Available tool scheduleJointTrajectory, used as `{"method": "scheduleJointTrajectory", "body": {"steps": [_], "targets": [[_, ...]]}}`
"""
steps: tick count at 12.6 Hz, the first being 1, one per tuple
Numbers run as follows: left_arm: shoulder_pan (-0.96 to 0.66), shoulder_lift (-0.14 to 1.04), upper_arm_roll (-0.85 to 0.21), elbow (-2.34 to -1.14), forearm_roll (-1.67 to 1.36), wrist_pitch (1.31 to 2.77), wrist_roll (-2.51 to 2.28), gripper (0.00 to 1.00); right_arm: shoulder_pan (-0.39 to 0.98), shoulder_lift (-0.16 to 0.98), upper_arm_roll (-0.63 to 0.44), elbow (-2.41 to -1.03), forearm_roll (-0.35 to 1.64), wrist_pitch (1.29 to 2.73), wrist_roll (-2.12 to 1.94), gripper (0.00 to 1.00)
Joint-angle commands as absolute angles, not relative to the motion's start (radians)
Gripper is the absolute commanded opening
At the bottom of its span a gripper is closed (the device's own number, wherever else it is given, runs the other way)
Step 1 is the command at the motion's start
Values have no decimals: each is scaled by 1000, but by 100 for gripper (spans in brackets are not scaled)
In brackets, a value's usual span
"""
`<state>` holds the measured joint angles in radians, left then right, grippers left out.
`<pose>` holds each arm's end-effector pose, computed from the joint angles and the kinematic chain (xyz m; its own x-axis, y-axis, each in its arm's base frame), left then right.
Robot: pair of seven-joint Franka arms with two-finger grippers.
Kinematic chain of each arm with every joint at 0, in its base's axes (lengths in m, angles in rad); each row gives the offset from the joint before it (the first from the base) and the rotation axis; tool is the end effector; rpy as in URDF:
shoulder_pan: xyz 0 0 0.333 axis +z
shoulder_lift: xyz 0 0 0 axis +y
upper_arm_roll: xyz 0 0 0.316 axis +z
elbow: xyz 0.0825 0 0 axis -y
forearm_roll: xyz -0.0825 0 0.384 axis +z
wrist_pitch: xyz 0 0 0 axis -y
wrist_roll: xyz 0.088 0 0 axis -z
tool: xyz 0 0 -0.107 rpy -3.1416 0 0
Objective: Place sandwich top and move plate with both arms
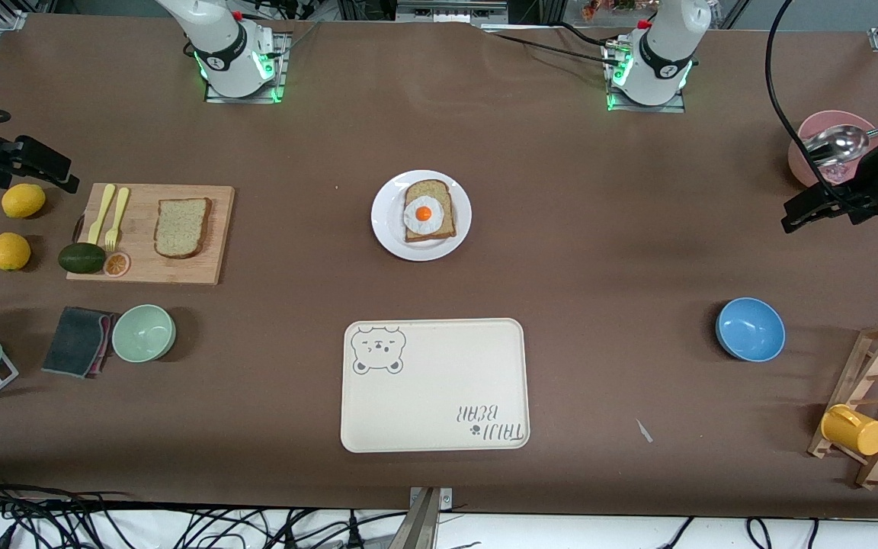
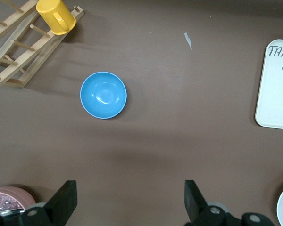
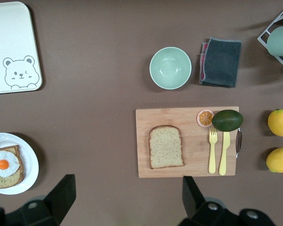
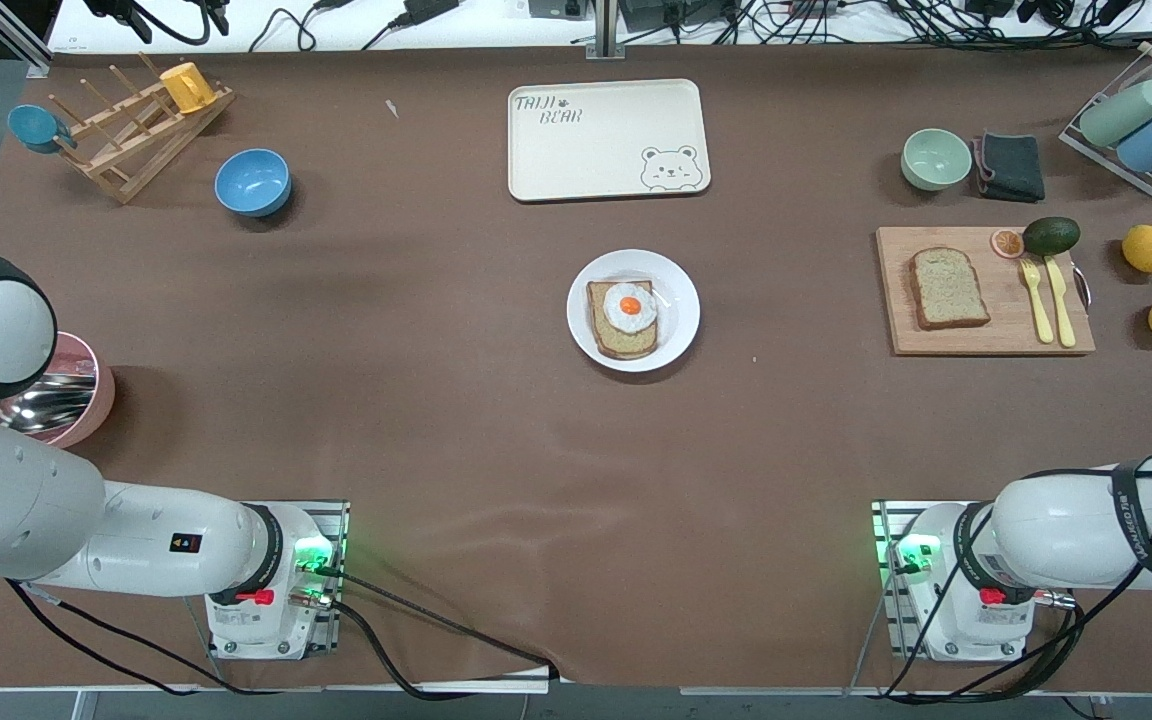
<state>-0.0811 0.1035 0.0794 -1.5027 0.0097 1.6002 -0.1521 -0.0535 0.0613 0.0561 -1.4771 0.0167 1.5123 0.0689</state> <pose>0.5887 -0.0024 0.6003 0.9888 0.1492 -0.0029 0.1491 -0.9887 -0.0185 0.5680 0.0023 0.6291 0.9975 -0.0653 -0.0273 -0.0658 -0.9977 -0.0183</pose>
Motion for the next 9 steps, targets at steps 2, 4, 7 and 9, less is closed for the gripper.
{"method": "scheduleJointTrajectory", "body": {"steps": [2,4,7,9], "targets": [[-80,91,74,-1517,41,1608,-152,100,-54,77,61,-1443,-5,1494,86,100],[-80,91,74,-1517,41,1608,-152,100,-54,78,61,-1445,-5,1499,87,100],[-80,91,72,-1517,38,1606,-152,100,-54,78,61,-1445,-5,1502,86,100],[-80,91,72,-1517,38,1608,-152,100,-52,84,61,-1443,-3,1502,86,100]]}}
